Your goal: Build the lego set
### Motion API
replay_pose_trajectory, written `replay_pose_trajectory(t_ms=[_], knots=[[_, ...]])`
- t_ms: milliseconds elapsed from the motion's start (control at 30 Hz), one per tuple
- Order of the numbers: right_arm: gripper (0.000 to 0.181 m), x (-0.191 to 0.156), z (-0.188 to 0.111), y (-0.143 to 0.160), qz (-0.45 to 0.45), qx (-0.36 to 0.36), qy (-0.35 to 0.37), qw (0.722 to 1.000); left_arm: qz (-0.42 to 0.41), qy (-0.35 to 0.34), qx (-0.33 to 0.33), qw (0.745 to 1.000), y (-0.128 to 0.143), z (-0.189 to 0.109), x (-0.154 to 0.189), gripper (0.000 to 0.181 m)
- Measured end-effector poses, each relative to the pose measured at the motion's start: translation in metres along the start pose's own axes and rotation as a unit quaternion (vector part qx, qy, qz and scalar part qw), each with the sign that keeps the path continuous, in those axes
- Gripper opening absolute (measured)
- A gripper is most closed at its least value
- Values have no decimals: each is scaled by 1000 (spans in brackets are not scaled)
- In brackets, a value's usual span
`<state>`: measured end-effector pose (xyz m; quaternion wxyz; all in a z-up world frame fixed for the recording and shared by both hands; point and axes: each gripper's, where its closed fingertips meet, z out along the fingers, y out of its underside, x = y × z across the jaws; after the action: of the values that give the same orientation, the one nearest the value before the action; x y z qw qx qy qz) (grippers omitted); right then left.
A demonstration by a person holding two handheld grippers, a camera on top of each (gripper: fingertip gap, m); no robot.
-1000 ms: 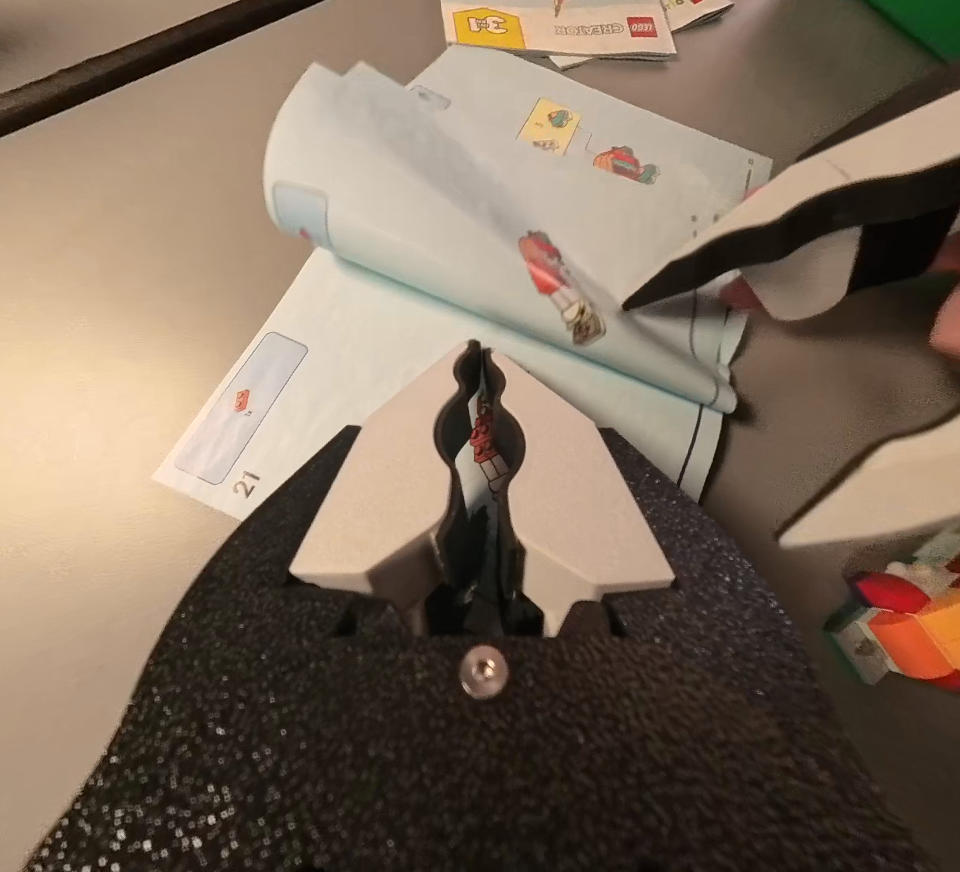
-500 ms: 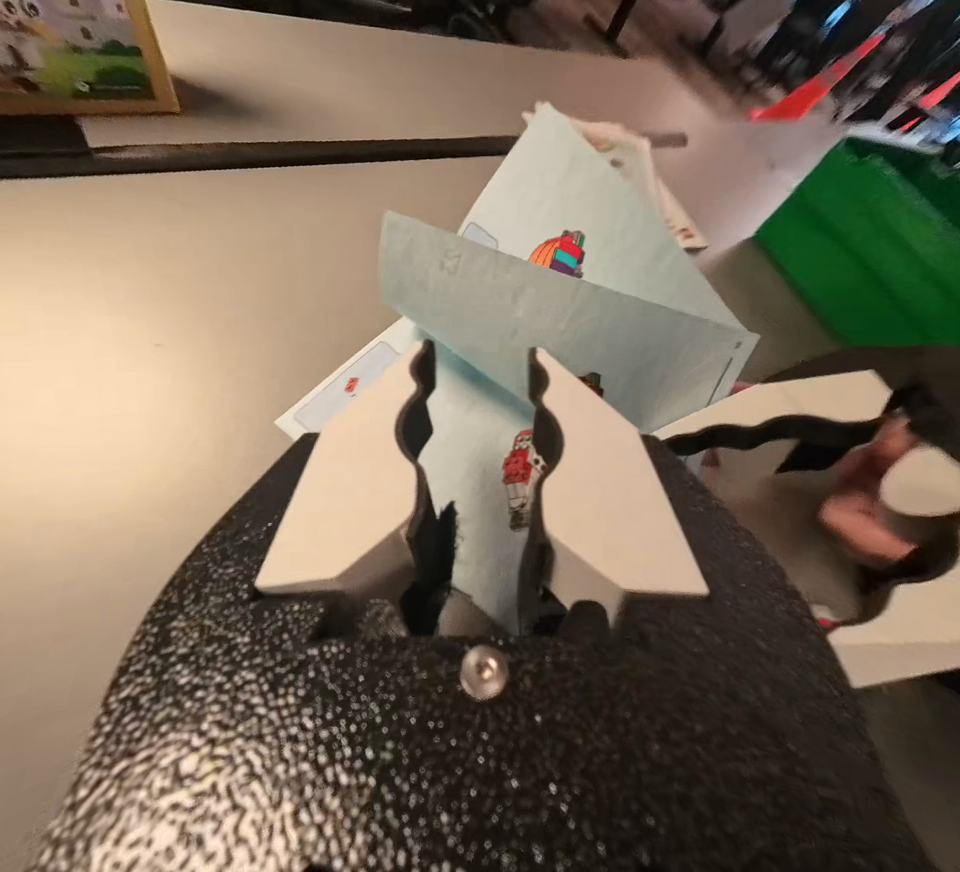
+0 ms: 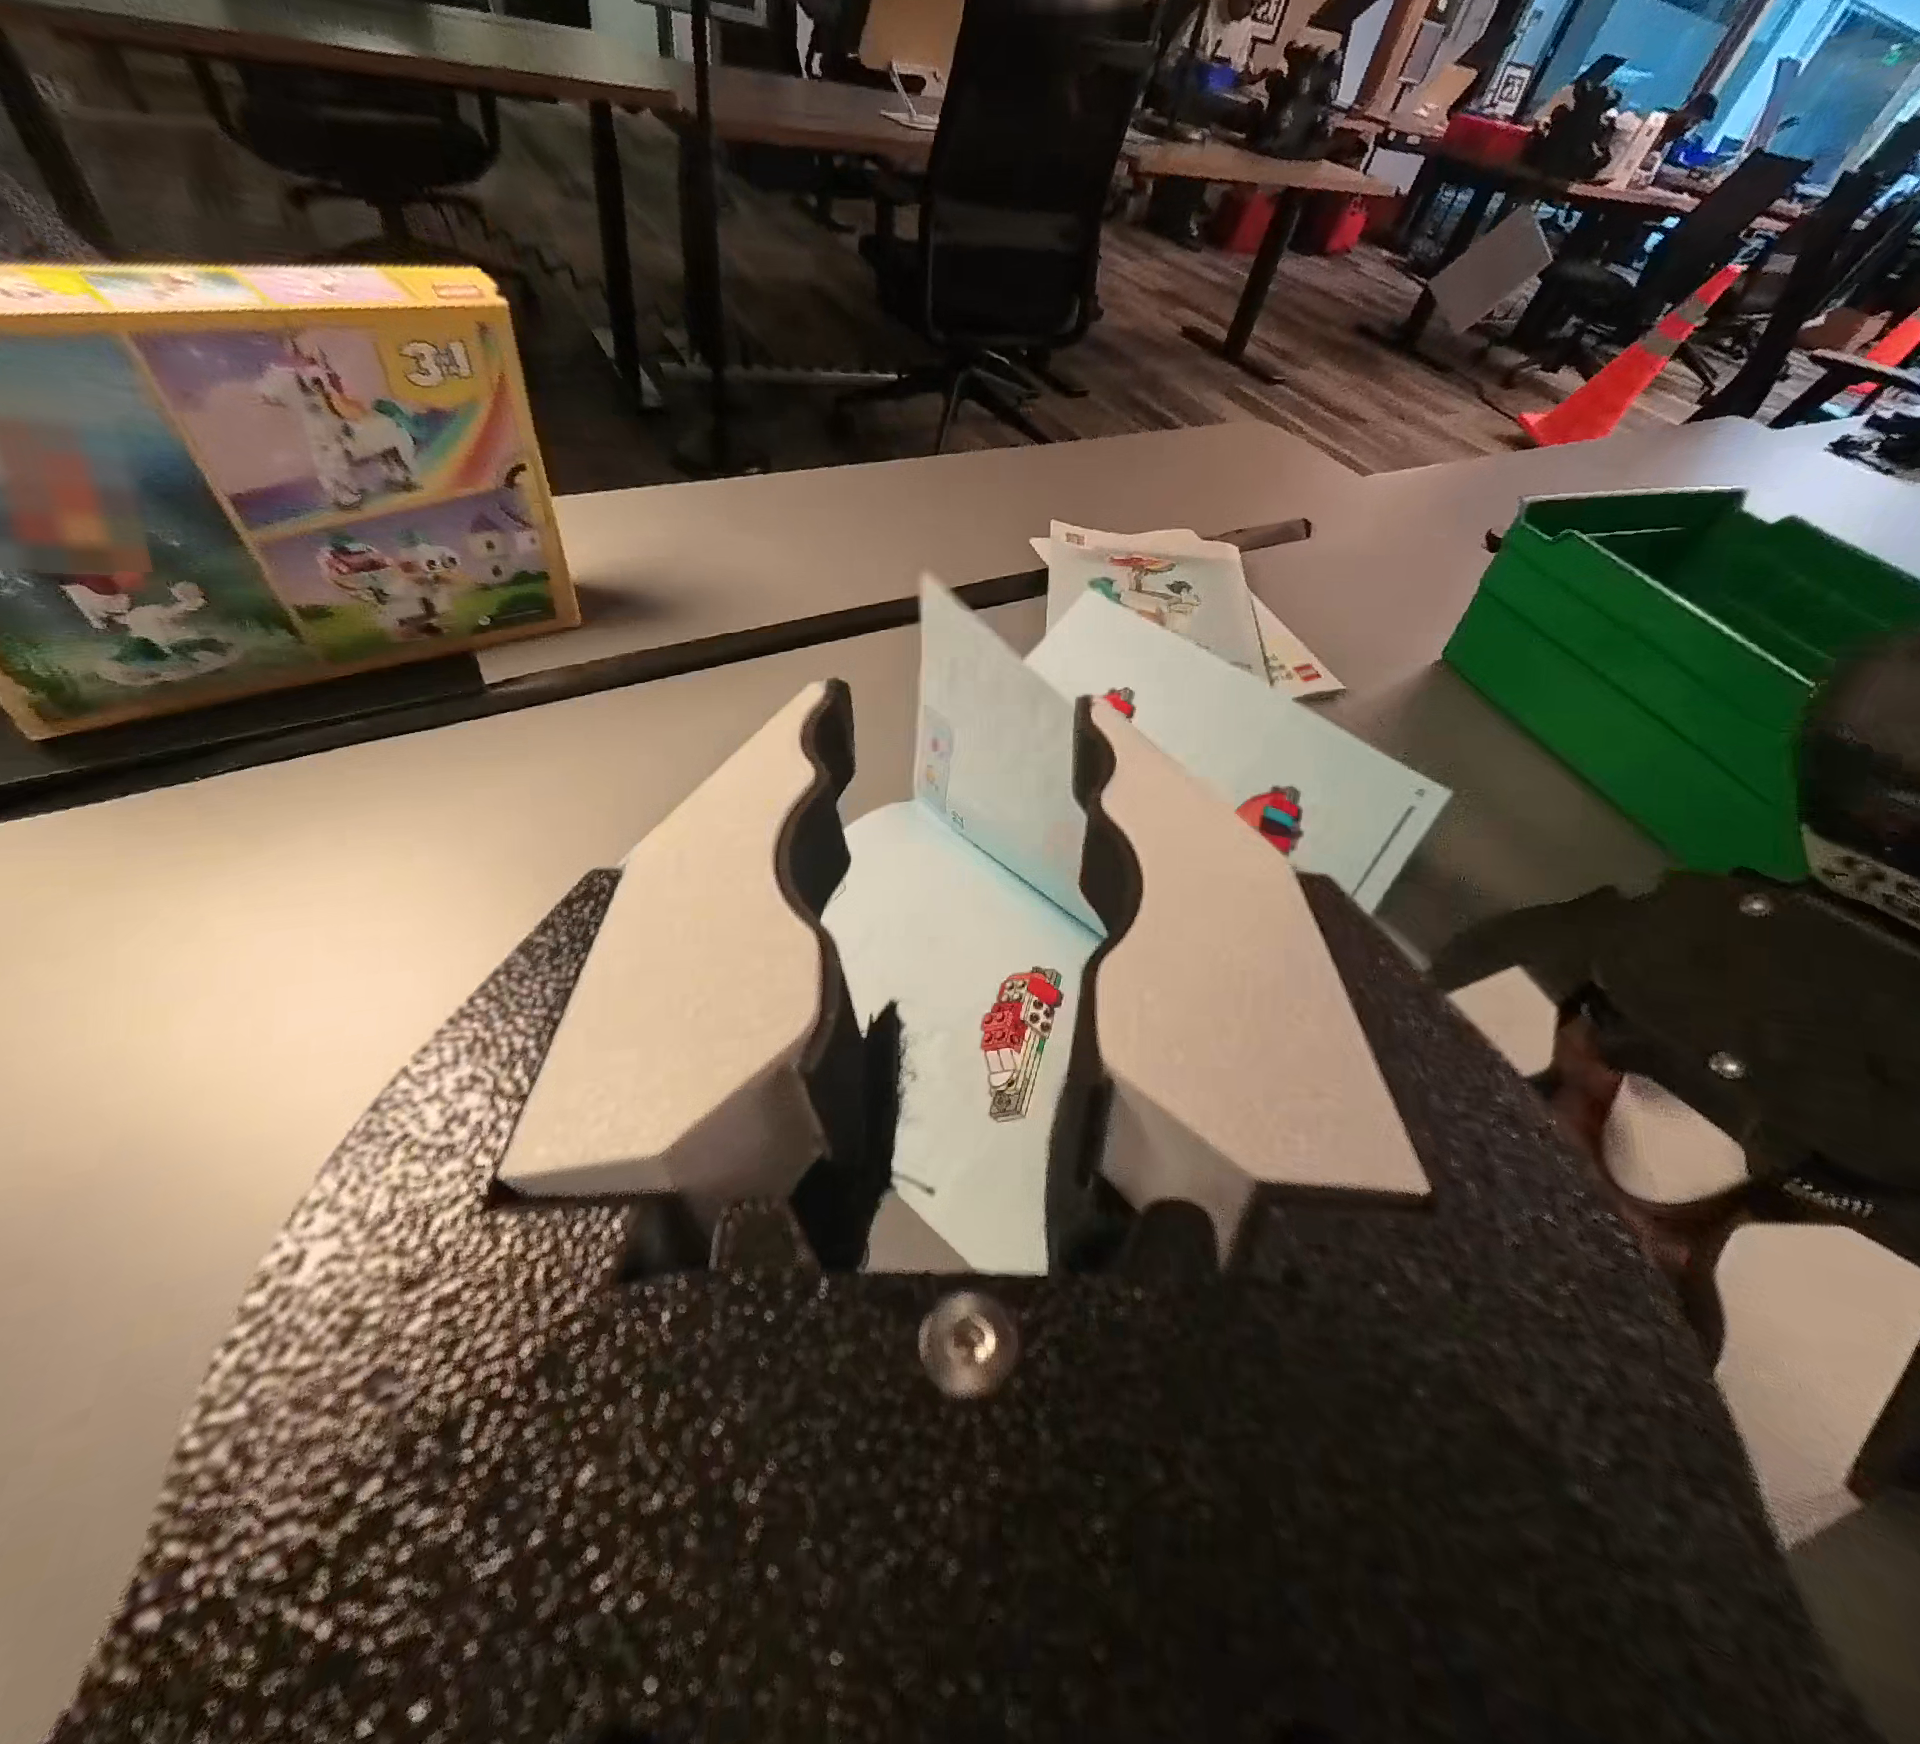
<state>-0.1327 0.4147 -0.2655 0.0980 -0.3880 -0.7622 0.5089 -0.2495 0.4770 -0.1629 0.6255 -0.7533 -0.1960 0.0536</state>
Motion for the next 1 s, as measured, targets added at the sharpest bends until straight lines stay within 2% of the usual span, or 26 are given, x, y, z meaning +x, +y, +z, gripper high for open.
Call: replay_pose_trajectory(t_ms=[233,367,467,567,633,700,767,800,900,967,1000], knots=[[77,-29,8,3,25,-7,-111,993,5,-4,6,1000,3,-20,6,38],[77,-35,-17,-9,0,14,-106,994,29,-11,2,1000,9,-31,4,29],[74,-9,-51,-23,-8,65,-23,998,24,-20,-16,999,21,-42,-9,28],[73,40,-87,-25,3,128,124,984,17,-18,-17,1000,36,-59,-11,29],[72,70,-116,-23,-6,191,239,952,36,-22,1,999,41,-73,-4,28],[70,94,-146,-14,-9,246,355,902,52,-11,38,998,34,-87,14,28],[67,103,-167,-6,-17,284,427,858,72,18,81,994,23,-95,39,24],[64,104,-173,-3,-23,293,452,842,86,24,91,992,22,-95,47,23],[55,104,-177,-4,-64,282,498,818,116,30,102,988,37,-82,58,21],[37,106,-168,-5,-106,238,516,816,113,56,102,987,50,-66,73,21],[35,106,-157,-6,-124,204,505,830,121,76,98,985,56,-59,84,20]])
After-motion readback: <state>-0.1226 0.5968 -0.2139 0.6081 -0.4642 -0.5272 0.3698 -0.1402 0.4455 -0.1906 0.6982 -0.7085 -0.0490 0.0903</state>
